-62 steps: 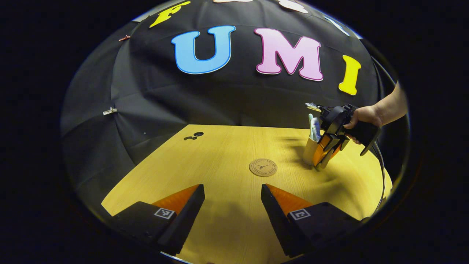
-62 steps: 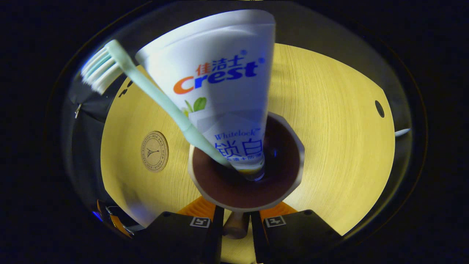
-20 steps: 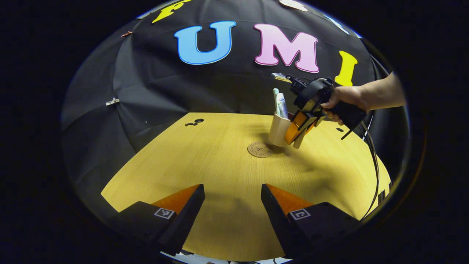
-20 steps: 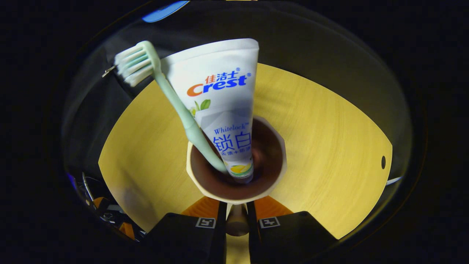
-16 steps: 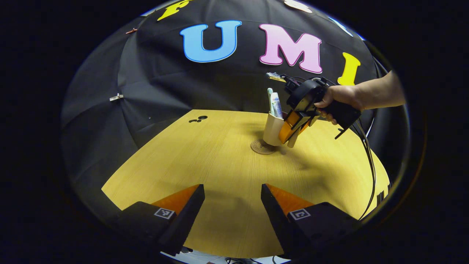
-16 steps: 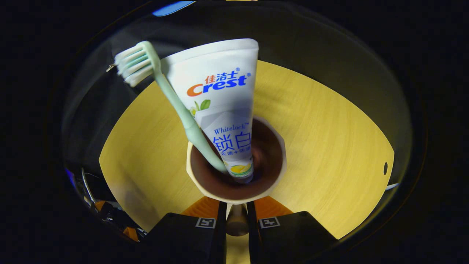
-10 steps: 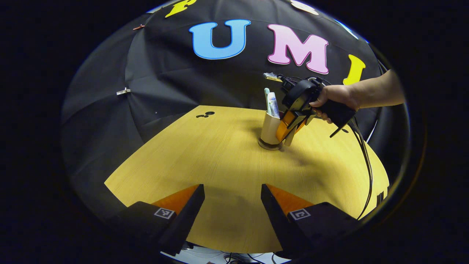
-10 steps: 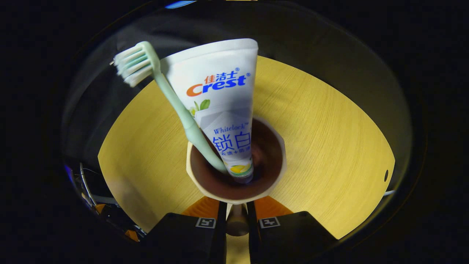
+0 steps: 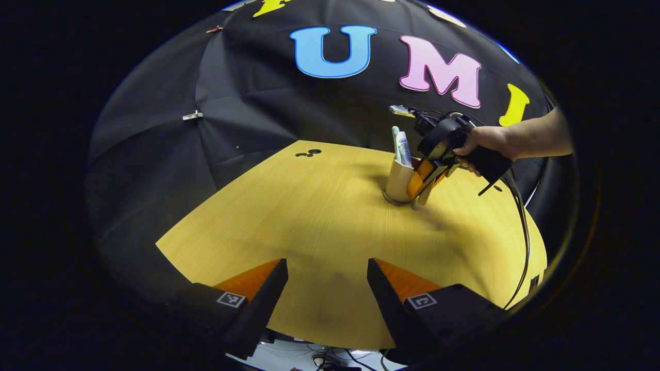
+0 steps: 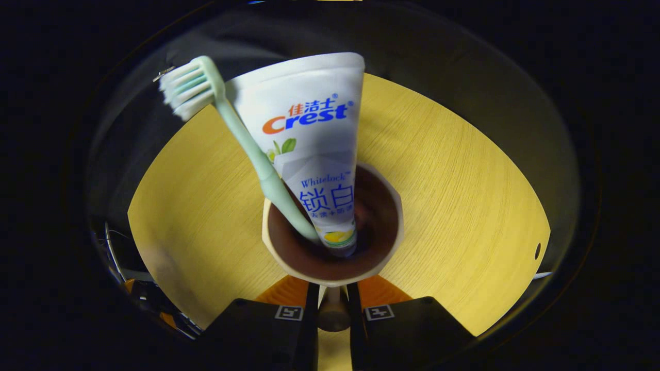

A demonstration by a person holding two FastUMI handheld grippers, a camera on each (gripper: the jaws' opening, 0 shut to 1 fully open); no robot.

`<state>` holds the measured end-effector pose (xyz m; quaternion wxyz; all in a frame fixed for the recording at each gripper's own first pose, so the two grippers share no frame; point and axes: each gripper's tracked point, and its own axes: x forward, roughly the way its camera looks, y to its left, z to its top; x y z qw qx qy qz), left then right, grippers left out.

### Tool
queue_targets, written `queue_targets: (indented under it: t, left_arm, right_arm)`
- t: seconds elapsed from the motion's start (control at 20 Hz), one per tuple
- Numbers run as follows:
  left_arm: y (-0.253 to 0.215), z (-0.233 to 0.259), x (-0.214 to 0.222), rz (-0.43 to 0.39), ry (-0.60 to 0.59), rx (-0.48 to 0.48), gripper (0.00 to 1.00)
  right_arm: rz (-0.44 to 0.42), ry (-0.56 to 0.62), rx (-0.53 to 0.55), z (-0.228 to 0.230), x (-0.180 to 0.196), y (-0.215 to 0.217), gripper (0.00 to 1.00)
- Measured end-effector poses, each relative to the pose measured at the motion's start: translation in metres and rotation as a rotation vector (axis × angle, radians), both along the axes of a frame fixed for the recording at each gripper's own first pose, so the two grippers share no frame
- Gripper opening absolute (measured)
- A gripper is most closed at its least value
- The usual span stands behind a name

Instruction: Put the toothbrush and toothpaste on the desktop into the cup, then pick up the cup and place it on the coaster on the desktop.

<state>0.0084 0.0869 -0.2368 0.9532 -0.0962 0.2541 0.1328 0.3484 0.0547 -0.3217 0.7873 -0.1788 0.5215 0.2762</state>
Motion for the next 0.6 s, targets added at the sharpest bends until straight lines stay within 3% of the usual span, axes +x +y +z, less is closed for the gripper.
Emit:
queue_targets:
  t: [0.05,0.1,0.15,0.2,0.25,0.3,0.35,0.4,0.5,0.55,0.6]
  left_arm:
    - [0.0,0.001,-0.001,-0.001,-0.001,0.003,0.98]
    - [0.0,0.002,-0.001,-0.002,-0.001,0.005,0.98]
    - [-0.002,0.003,-0.003,-0.003,-0.003,0.006,0.98]
    - [-0.003,0.006,-0.003,-0.006,-0.006,0.005,0.98]
    - [-0.006,0.009,-0.003,-0.01,-0.01,0.004,0.98]
    - [-0.008,0.012,-0.004,-0.016,-0.013,0.006,0.98]
    - [-0.011,0.016,-0.005,-0.024,-0.017,0.007,0.98]
    - [-0.013,0.019,-0.005,-0.033,-0.022,0.007,0.98]
    - [-0.02,0.029,-0.006,-0.055,-0.032,0.012,0.98]
    - [-0.023,0.034,-0.006,-0.069,-0.04,0.02,0.98]
    - [-0.026,0.04,-0.007,-0.084,-0.05,0.027,0.98]
  right_arm:
    - [-0.003,0.001,0.001,0.001,-0.001,-0.001,0.29]
    - [-0.004,0.003,0.009,0.005,-0.004,-0.001,0.24]
    - [-0.009,-0.004,0.017,0.007,-0.003,-0.002,0.33]
    - [-0.016,-0.002,0.03,0.013,-0.005,-0.003,0.29]
    - [-0.021,0.002,0.047,0.018,-0.009,-0.003,0.58]
    - [-0.023,0.001,0.063,0.026,-0.012,-0.002,0.63]
    - [-0.026,-0.012,0.067,0.032,-0.013,-0.005,0.76]
    - [-0.025,-0.018,0.074,0.038,-0.016,-0.006,0.79]
    - [-0.031,-0.039,0.091,0.053,-0.024,-0.01,1.0]
    - [-0.04,-0.052,0.11,0.064,-0.029,-0.012,0.92]
    - [-0.049,-0.067,0.125,0.075,-0.035,-0.016,0.99]
